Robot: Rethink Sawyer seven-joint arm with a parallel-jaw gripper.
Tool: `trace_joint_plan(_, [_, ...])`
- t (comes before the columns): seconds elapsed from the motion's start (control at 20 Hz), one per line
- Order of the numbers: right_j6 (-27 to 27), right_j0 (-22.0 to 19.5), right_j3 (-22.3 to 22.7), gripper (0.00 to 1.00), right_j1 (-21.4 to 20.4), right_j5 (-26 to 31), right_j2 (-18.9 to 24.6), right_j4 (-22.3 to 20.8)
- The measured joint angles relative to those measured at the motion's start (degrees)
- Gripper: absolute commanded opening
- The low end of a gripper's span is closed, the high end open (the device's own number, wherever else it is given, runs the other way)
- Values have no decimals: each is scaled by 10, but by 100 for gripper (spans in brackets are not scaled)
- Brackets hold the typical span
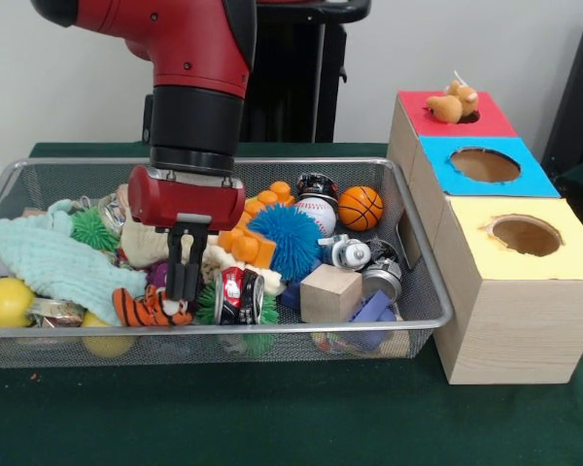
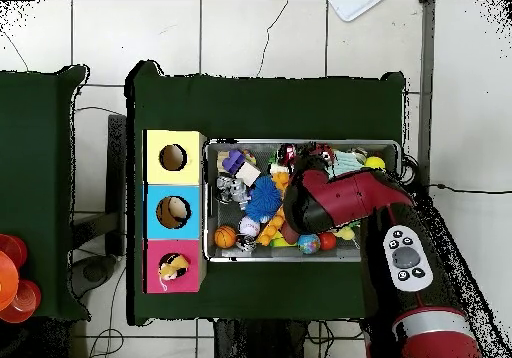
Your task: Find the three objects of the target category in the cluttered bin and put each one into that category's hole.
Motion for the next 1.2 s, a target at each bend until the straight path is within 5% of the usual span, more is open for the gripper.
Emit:
trace_joint_plan(0.85, [0, -36, 42, 0, -52, 71, 53, 17])
trace_joint_plan(0.9, [0, -36, 44, 100, -55, 71, 53, 17])
trace_joint_plan(1.2, [0, -35, 45, 100, -56, 71, 53, 17])
